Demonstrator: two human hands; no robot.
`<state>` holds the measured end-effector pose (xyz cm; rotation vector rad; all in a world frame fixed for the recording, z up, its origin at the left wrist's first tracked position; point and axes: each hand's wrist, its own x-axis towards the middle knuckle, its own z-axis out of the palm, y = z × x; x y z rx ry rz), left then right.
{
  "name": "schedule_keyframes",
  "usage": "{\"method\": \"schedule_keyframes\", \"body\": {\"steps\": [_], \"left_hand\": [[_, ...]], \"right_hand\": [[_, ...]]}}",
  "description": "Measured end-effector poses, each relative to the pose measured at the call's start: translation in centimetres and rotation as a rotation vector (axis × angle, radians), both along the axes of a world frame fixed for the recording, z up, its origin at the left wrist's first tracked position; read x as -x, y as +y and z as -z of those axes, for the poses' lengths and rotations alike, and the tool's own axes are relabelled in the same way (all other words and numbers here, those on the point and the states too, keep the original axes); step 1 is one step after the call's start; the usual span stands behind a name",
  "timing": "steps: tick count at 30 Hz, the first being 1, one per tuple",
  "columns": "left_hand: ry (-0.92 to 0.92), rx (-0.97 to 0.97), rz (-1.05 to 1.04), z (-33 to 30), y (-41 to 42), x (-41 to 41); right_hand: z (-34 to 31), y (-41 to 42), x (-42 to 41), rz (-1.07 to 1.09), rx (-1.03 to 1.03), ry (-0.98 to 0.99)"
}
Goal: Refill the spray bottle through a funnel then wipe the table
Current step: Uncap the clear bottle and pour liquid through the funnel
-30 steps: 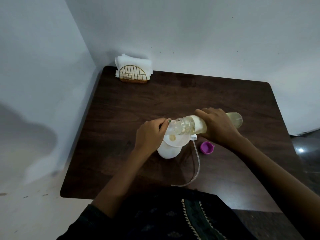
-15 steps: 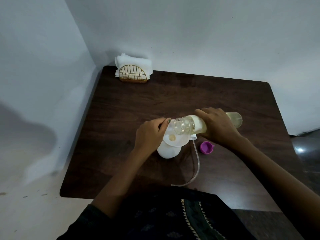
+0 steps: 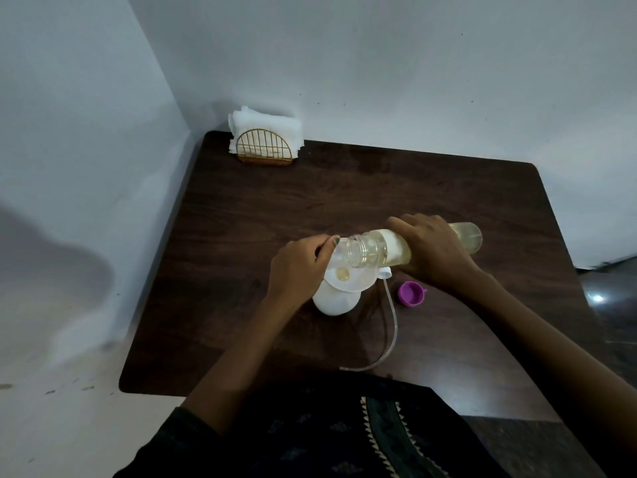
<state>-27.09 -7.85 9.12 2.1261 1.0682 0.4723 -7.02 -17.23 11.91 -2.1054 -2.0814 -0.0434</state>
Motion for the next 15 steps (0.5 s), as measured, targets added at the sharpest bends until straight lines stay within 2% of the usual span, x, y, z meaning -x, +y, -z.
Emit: {"method": "schedule_keyframes", "body": {"steps": [15], "left_hand": [[0.016, -0.004, -0.009, -0.44, -0.18, -0.13]], "right_hand": [[0.14, 0.07, -0.27, -0.007, -0.009, -0.014]]}}
